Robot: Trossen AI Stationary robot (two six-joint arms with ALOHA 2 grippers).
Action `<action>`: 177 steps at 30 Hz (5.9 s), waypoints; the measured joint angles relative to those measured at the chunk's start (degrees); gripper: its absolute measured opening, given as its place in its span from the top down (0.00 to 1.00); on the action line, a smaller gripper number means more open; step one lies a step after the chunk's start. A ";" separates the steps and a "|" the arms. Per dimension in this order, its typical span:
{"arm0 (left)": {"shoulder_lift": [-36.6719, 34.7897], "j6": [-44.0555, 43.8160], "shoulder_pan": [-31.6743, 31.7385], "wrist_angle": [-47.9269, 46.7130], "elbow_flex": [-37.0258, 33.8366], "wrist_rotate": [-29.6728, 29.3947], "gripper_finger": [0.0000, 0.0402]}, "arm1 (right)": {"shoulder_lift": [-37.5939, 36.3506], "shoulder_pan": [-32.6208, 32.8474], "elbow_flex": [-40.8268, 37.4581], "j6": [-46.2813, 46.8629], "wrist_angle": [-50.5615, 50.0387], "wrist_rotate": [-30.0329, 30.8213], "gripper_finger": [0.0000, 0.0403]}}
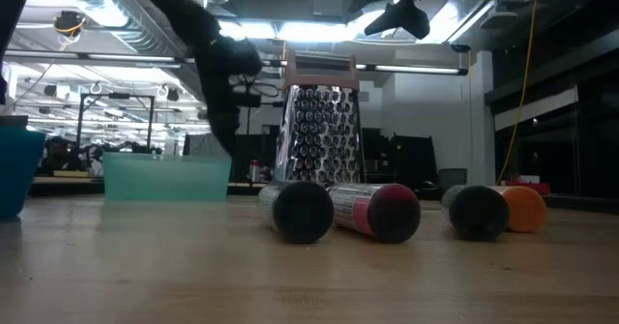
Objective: Pick & Place Food Item
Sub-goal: Put the violet food coloring into the green bin
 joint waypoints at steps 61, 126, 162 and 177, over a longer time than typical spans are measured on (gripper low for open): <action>17.18 -142.70 -57.33 2.52 9.92 4.72 0.47 | 0.00 0.16 0.01 -25.63 -4.79 -18.08 0.43; 17.09 -143.26 -60.27 3.10 7.80 7.87 0.62 | 0.00 0.15 0.00 -24.46 -4.66 -17.40 0.42; -11.49 -104.36 -50.81 -27.36 7.80 -18.42 0.73 | 0.00 -0.03 0.02 -19.38 -2.14 -14.66 0.43; -25.16 -37.21 -18.06 -34.53 7.80 -8.64 0.73 | 0.00 -0.93 0.02 -12.26 1.41 -8.13 0.43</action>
